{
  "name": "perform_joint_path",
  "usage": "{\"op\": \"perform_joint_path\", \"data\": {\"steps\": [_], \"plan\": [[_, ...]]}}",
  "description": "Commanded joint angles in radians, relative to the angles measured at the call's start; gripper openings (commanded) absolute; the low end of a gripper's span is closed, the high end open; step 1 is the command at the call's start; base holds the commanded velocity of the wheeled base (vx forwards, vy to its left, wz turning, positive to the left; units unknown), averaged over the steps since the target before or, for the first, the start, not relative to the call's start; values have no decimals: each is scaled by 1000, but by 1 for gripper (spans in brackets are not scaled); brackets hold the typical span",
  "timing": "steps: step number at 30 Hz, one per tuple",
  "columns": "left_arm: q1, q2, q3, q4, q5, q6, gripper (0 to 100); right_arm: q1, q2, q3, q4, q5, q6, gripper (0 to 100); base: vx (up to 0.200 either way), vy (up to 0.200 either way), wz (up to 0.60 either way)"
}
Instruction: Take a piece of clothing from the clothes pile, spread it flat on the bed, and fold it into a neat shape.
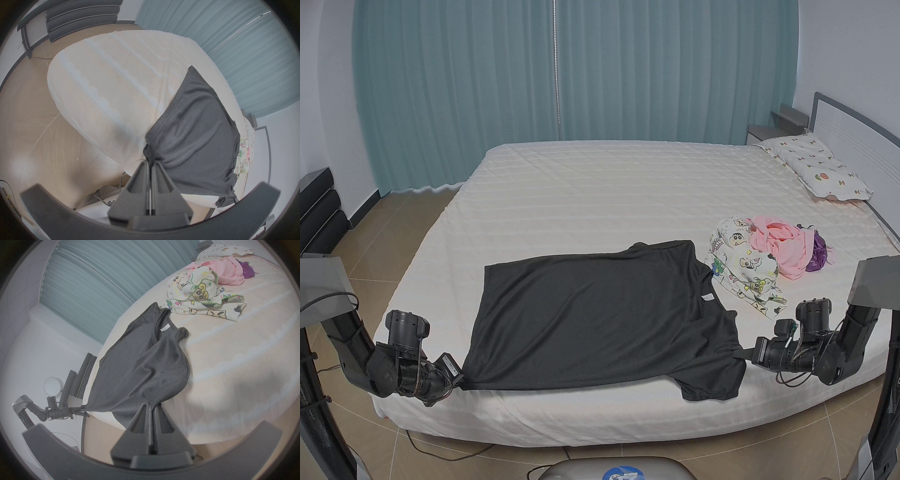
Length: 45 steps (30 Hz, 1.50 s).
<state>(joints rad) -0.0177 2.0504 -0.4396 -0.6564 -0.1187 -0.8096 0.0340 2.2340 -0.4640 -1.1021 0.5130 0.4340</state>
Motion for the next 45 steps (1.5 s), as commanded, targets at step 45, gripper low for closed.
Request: {"op": "perform_joint_path", "data": {"steps": [45], "plan": [[-5,-323,90,374,119,285,0,-144,-309,464,41,117,-307,0,0,0,0]]}}
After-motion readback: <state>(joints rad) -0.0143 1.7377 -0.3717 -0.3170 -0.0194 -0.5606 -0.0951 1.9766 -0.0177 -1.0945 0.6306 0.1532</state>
